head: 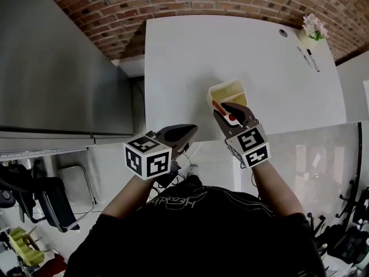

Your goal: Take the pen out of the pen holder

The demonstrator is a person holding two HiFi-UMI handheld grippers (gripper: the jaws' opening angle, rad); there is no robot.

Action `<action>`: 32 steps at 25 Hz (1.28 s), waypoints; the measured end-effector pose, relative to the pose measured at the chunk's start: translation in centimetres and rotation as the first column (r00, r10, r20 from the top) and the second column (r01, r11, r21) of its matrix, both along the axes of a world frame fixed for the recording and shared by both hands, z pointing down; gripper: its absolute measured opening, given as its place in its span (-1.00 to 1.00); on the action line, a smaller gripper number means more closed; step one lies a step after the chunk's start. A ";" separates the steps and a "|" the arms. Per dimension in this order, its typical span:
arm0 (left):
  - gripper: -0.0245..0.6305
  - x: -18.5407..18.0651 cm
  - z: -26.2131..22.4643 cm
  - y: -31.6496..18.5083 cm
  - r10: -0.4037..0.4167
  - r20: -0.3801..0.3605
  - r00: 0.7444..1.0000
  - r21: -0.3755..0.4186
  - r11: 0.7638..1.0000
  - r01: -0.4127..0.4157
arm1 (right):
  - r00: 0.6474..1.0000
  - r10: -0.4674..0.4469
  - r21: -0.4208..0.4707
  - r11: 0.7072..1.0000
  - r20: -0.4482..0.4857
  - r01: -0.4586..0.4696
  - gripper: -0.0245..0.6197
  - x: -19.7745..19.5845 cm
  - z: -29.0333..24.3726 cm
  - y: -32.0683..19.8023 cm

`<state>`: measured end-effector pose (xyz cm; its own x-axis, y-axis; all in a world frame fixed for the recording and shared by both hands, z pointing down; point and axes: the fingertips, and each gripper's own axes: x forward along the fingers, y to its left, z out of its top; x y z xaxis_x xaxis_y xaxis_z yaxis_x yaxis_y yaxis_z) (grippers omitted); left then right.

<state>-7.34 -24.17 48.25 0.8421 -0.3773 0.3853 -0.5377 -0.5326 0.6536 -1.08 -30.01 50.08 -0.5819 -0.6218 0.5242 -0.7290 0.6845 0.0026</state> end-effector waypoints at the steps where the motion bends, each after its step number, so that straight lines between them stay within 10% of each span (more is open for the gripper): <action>1: -0.92 0.0 0.0 -0.1 0.000 0.002 1.000 0.000 1.000 0.000 | 1.000 -0.002 0.003 1.000 -0.010 0.002 -0.59 -0.1 0.2 -0.2; 32: -0.92 -1.6 1.0 1.1 -0.043 0.044 0.998 -0.024 0.999 0.044 | 0.997 0.004 0.067 0.998 -0.075 0.001 -0.77 -0.7 1.1 -1.2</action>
